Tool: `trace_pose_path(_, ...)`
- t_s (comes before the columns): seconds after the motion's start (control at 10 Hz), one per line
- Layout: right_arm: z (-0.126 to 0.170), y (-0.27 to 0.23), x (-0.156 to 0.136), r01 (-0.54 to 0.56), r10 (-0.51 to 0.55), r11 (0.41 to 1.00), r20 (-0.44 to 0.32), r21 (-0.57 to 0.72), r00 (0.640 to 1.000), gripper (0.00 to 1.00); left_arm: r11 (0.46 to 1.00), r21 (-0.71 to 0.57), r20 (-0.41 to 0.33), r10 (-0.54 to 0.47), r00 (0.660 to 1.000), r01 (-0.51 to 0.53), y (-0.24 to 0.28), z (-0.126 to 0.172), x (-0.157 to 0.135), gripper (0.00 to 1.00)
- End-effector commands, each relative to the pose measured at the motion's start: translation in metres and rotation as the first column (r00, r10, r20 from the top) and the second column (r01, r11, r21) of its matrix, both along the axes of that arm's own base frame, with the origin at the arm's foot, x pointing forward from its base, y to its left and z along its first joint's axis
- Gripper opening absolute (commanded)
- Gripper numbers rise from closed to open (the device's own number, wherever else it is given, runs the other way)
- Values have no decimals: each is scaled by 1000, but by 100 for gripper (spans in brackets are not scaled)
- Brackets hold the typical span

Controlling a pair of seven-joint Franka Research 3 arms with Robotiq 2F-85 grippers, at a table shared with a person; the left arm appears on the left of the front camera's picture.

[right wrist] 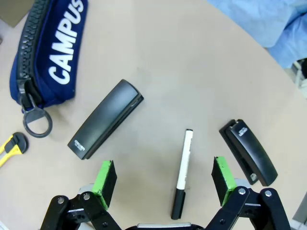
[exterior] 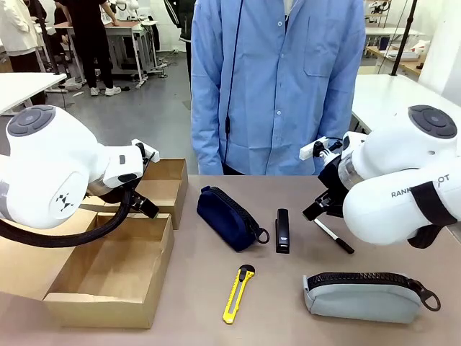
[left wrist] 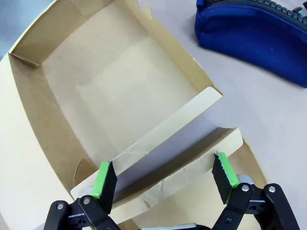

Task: Place items inside the box.
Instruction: Pick up a Pencil pouch or Stapler and place it inside the Mailer Box closest to the robot.

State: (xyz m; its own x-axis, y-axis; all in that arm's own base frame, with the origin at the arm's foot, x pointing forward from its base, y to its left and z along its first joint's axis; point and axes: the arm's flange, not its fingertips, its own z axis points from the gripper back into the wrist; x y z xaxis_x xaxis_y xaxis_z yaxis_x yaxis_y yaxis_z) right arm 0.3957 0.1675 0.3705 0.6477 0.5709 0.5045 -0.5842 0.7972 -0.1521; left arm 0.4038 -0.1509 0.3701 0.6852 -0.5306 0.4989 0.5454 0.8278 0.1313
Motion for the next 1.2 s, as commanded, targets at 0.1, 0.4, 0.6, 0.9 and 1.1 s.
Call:
trace_pose_path(0.1, 0, 0, 0, 0, 0, 1000, 0, 1, 1000, 100, 1000, 0, 0, 0, 1000, 0, 0, 0, 0, 100)
trace_pose_path(0.4, 0, 0, 0, 0, 0, 1000, 0, 1, 1000, 100, 1000, 0, 0, 0, 1000, 0, 0, 0, 0, 100)
trace_pose_path(0.6, 0, 0, 0, 0, 0, 1000, 0, 1, 1000, 100, 1000, 0, 0, 0, 1000, 0, 0, 0, 0, 100)
trace_pose_path(0.9, 57, -28, -16, 133, -121, 985, -101, 114, 988, 100, 981, -169, -44, 88, 995, -94, 6, 73, -44, 100)
trace_pose_path(1.1, 109, -72, -51, 226, -174, 930, -194, 291, 965, 100, 933, -349, 3, 95, 996, -88, 29, 131, -95, 100)
